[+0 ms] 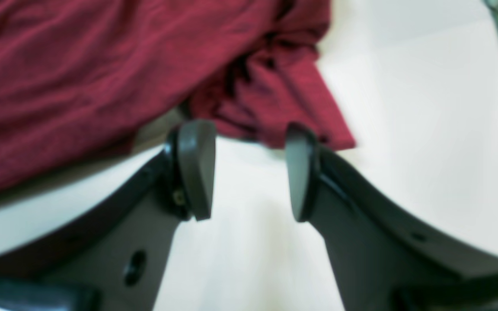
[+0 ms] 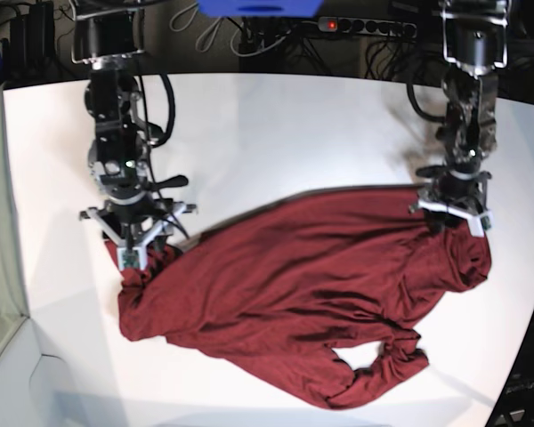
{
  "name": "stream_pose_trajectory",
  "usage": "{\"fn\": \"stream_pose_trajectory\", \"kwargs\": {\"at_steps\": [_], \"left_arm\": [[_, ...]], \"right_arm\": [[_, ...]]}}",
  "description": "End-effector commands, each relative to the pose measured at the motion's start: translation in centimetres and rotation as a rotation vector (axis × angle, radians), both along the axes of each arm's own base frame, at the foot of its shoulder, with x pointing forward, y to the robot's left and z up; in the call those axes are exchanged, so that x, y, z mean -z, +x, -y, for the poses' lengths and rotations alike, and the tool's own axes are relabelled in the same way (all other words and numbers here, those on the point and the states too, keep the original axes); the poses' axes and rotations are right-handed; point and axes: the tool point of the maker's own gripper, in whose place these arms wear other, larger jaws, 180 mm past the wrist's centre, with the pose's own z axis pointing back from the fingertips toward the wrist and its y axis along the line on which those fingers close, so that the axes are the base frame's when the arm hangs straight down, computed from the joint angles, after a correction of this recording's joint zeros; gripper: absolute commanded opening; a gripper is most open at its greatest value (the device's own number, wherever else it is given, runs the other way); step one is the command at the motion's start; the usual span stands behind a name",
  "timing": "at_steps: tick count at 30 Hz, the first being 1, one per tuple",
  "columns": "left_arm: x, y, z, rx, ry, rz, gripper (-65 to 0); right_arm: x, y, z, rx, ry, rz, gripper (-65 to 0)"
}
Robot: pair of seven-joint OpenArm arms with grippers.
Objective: Layout the t-shirt on the table in an organized manner, then fold the t-shirt properly
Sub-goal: 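Release the shirt and reposition both grippers over its edge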
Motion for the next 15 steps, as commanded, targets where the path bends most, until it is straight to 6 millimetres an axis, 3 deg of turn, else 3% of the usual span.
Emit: {"fn": "stream_pose_trajectory", "kwargs": {"at_steps": [1,5,15], "left_arm": [[0.4,0.0,-0.6,-0.01,0.002,-0.036,-40.3],[-0.8,2.3,-2.1,-0.032,0.016,-0.017,-40.3],[-6.0,9.0,-3.5,-0.07,0.005,0.088,-40.2]], "right_arm": [[-1.6,1.4,0.0,-0.012,-0.007,0.06,-38.0],[0.0,1.6,-0.1,-0.017,-0.011,0.045,-38.0],[0.8,4.5,-0.9,-0.051,-0.027,0.043,-38.0]]}}
